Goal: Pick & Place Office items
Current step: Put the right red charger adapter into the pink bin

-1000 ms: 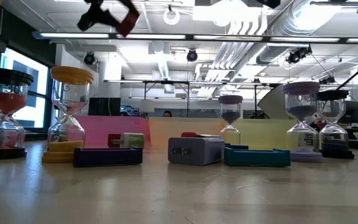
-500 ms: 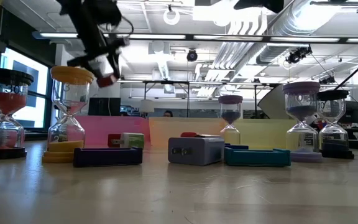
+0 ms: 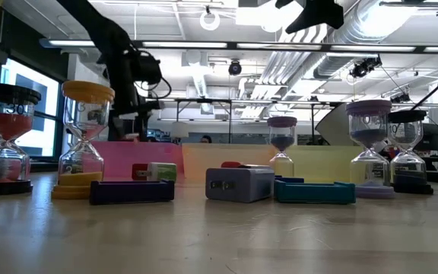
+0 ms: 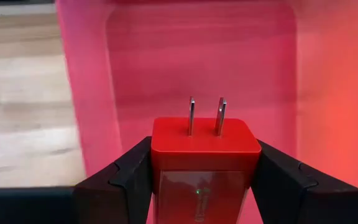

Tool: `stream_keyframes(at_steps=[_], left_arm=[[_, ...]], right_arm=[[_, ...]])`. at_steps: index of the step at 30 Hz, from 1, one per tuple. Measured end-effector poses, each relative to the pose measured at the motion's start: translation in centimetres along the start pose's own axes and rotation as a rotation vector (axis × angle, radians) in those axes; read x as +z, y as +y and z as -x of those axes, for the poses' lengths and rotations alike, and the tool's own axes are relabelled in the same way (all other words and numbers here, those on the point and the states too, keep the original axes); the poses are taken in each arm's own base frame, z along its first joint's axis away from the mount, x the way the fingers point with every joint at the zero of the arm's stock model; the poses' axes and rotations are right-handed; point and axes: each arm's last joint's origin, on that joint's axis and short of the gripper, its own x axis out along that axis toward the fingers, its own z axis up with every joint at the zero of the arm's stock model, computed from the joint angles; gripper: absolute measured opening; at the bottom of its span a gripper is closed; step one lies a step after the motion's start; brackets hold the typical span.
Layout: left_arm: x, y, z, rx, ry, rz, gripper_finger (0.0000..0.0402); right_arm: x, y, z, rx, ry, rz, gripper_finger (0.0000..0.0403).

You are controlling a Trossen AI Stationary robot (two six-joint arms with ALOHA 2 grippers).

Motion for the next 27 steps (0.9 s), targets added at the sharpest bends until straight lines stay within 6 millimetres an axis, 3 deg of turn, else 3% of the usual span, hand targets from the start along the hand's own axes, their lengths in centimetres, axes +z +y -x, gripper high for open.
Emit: stream_keyframes(at_steps=[14, 21, 27], left_arm=[[0.9, 0.6, -2.7, 0.02, 0.034, 0.026, 0.0203], [1.0, 0.5, -3.0, 0.013, 0.027, 0.03, 0.0294], [1.1, 0.5, -2.9, 0.002, 0.023, 0.02, 0.0308]], right_arm=[[0.1, -0.2, -0.1, -0.016, -0.007, 0.013, 0.0263], [0.2, -0.3, -0.1, -0.033, -0.018, 0.014, 0.0263], [0.2, -0.3, -0.1, -0.033, -0.018, 0.016, 0.0263]])
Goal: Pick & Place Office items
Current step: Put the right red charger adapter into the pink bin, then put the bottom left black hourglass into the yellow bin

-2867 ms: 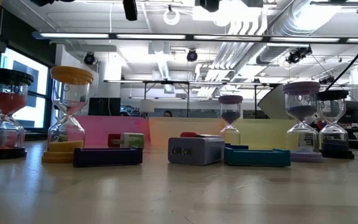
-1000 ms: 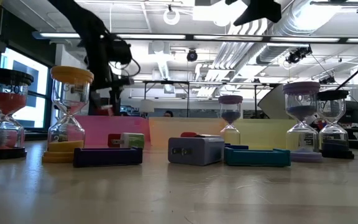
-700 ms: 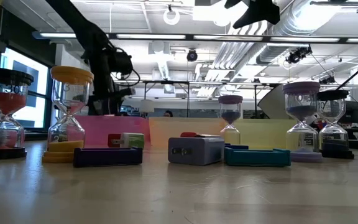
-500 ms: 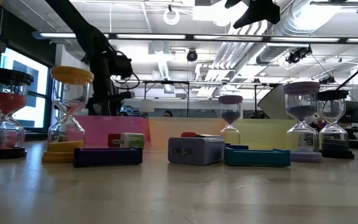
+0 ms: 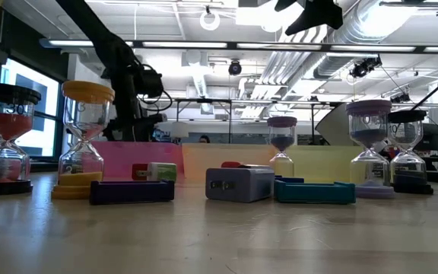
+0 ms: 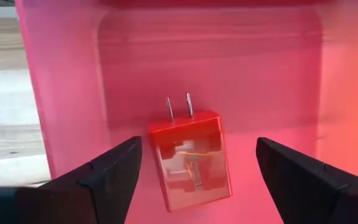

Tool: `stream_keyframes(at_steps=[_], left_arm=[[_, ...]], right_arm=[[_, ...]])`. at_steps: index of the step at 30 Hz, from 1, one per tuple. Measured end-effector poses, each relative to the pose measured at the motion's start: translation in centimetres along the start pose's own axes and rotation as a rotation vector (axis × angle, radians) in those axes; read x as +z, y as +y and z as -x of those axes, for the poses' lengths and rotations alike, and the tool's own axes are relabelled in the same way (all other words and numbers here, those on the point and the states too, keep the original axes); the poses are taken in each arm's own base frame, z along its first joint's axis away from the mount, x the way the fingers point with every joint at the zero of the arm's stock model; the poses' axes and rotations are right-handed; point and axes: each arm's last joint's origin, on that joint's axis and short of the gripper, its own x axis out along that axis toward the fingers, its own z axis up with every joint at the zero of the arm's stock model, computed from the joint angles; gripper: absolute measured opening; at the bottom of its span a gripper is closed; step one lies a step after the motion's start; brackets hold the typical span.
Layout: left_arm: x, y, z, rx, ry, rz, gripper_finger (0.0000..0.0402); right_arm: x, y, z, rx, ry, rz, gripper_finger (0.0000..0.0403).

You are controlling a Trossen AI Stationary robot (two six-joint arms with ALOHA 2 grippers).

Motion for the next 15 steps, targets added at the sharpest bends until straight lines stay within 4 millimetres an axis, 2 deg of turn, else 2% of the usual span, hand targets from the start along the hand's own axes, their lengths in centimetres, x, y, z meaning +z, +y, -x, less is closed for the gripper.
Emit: stream_keyframes(at_steps=[3, 6, 11, 15], left_arm=[[0.0, -0.1, 0.8, -0.059, 0.015, -0.019, 0.0309], [-0.1, -0.3, 2.4, -0.152, 0.029, -0.027, 0.031], [-0.2, -0.9, 6.9, -0.286, -0.01, -0.093, 0.0311], [-1.5, -1.4, 11.1, -0.442, -0.058, -0.165, 0.0311]], right_arm=[[0.0, 0.0, 0.0, 0.0, 0.0, 0.0, 0.0263], [0.0, 0.0, 0.0, 0.0, 0.0, 0.0, 0.0263], [0.0, 0.0, 0.0, 0.0, 0.001, 0.0, 0.0263], [0.0, 0.0, 0.0, 0.003, 0.002, 0.001, 0.0263]])
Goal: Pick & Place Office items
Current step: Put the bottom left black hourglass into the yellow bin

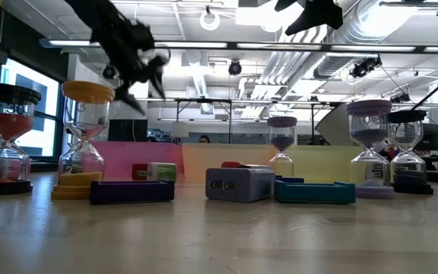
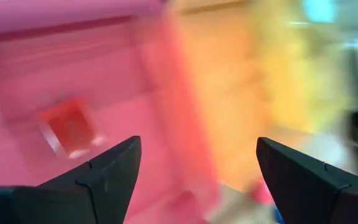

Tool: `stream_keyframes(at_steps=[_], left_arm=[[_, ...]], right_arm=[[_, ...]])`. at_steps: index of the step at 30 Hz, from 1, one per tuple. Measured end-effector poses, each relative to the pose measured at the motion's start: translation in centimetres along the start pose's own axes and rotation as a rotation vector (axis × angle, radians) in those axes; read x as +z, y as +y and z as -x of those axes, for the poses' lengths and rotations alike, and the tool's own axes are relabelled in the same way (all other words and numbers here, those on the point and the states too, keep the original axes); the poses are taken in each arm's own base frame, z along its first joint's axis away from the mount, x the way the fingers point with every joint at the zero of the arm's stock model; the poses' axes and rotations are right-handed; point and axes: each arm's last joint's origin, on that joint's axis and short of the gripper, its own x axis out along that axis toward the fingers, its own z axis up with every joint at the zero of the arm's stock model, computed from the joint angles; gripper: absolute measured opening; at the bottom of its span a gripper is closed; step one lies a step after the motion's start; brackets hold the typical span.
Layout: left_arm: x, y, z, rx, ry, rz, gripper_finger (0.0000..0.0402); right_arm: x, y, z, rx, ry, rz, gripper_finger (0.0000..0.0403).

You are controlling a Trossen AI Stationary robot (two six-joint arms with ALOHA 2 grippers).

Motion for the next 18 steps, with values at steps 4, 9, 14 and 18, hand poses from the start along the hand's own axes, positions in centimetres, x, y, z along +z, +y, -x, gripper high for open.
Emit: stream_keyframes(at_steps=[4, 9, 14, 18], left_arm=[[-1.9, -2.5, 3.9, -0.149, -0.045, -0.108, 0.0311], [-5.6, -5.6, 8.2, -0.344, -0.058, -0.286, 0.0311], [-9.4, -7.7, 11.5, -0.481, -0.063, -0.458, 0.0311], [-12.3, -8.7, 13.2, -0.568, -0.001, -0.518, 0.0311]], right_arm=[[0.0, 0.0, 0.0, 0.003, 0.002, 0.0, 0.0263], [-0.1, 0.1, 0.0, 0.026, 0.017, 0.004, 0.0263], [-0.1, 0.1, 0.0, 0.029, 0.019, 0.004, 0.0263], [-0.2, 0.3, 0.1, 0.036, 0.022, 0.011, 0.0263]])
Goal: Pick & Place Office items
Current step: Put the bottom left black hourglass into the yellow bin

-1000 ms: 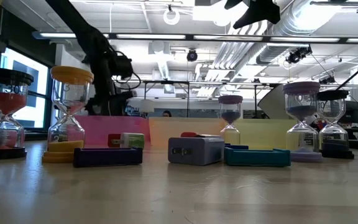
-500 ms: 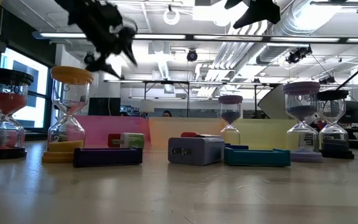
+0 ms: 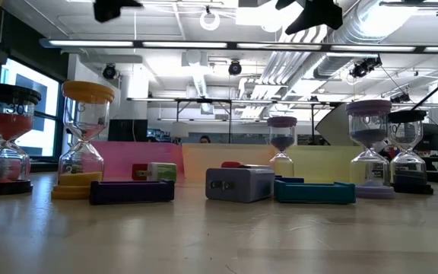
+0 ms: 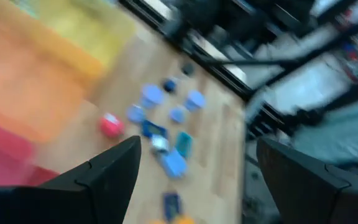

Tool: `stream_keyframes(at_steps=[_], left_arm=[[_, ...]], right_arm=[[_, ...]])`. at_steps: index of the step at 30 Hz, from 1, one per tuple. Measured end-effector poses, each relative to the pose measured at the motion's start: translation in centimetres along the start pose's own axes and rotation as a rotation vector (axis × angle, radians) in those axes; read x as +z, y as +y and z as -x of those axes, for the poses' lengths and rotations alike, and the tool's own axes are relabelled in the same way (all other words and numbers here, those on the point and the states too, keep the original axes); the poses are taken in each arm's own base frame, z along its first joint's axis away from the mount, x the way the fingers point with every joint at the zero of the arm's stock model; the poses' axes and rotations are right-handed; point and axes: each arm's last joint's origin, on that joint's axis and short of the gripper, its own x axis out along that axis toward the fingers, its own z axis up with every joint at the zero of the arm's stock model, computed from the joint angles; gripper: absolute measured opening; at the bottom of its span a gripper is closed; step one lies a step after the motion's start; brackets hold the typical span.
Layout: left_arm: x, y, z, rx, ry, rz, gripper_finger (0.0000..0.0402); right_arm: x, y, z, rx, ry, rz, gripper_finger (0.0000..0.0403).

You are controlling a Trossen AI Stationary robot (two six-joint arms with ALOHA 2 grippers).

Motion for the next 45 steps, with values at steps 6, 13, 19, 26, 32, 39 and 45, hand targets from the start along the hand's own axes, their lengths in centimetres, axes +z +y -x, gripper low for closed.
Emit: stream_keyframes(at_steps=[6, 13, 19, 26, 32, 39, 45], left_arm=[[-2.8, -3.5, -1.0, -0.06, 0.112, -0.07, 0.0311], [-5.8, -7.2, -3.3, 0.0, 0.104, -0.207, 0.0311], [-8.4, -9.4, -4.0, -0.028, 0.171, -0.142, 0.0311], [-11.4, -11.1, -5.0, -0.026, 0.284, -0.068, 0.0311], [-13.0, -11.5, -6.0, 0.02, 0.355, -0.1, 0.0311], [-13.7, -10.2, -6.0, 0.141, 0.43, -0.209, 0.0311], [-13.9, -8.6, -5.7, 0.254, 0.52, -0.39, 0.0311]], right_arm=[[-0.2, 0.3, 0.1, 0.009, 0.003, 0.008, 0.0263], [-0.5, 0.8, 0.3, 0.029, 0.01, 0.016, 0.0263], [-1.0, 1.7, 0.6, 0.059, 0.012, 0.036, 0.0263], [-1.5, 2.4, 0.8, 0.081, 0.015, 0.009, 0.0263], [-1.4, 2.7, 1.0, 0.091, -0.008, 0.0, 0.0263], [-1.0, 2.9, 1.0, 0.1, -0.059, -0.02, 0.0263], [-1.1, 3.0, 0.4, 0.079, -0.063, -0.064, 0.0263]])
